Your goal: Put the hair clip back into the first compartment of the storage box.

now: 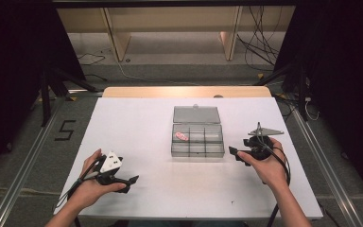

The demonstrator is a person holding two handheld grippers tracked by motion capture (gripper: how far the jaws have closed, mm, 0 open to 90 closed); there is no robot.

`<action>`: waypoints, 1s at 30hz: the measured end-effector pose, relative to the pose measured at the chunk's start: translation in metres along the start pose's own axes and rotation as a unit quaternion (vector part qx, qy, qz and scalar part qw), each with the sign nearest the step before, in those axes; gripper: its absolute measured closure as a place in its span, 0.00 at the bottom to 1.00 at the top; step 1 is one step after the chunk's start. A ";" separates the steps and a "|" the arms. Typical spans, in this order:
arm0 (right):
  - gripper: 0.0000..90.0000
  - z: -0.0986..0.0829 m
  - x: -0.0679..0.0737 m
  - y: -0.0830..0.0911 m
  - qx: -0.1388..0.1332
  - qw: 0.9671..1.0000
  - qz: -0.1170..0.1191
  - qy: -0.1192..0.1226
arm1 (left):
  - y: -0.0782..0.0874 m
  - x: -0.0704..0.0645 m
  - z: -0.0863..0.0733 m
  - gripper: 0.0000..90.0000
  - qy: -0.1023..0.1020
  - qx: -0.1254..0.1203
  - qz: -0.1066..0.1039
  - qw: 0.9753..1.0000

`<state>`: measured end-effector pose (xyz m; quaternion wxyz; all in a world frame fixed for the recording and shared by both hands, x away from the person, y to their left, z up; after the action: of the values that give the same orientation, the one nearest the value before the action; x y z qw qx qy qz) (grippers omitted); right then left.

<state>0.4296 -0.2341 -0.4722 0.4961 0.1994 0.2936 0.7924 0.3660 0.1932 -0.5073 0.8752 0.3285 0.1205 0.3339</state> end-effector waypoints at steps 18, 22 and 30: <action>0.34 -0.028 -0.008 0.010 0.002 1.000 -0.001 0.002 | 0.000 0.000 0.001 0.12 0.001 -0.001 0.000 1.000; 0.34 -0.033 -0.008 0.012 -0.001 1.000 -0.002 0.004 | 0.001 0.000 0.001 0.12 0.001 -0.002 0.001 1.000; 0.34 -0.049 -0.008 0.017 -0.006 1.000 0.002 0.002 | 0.000 0.000 0.001 0.12 0.002 -0.002 -0.001 1.000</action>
<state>0.3918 -0.2605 -0.4978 0.4947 0.1957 0.2895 0.7957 0.3662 0.1929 -0.5064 0.8759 0.3263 0.1217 0.3341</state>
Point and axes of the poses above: each handheld gripper's, and its own axes: y roughly backward along the jaws, z roughly out of its top, x roughly to its left, the point moved 5 cm from there along -y, roughly forward along the jaws, and after that the axes turned 6 degrees about -z, right-handed, at the moved point
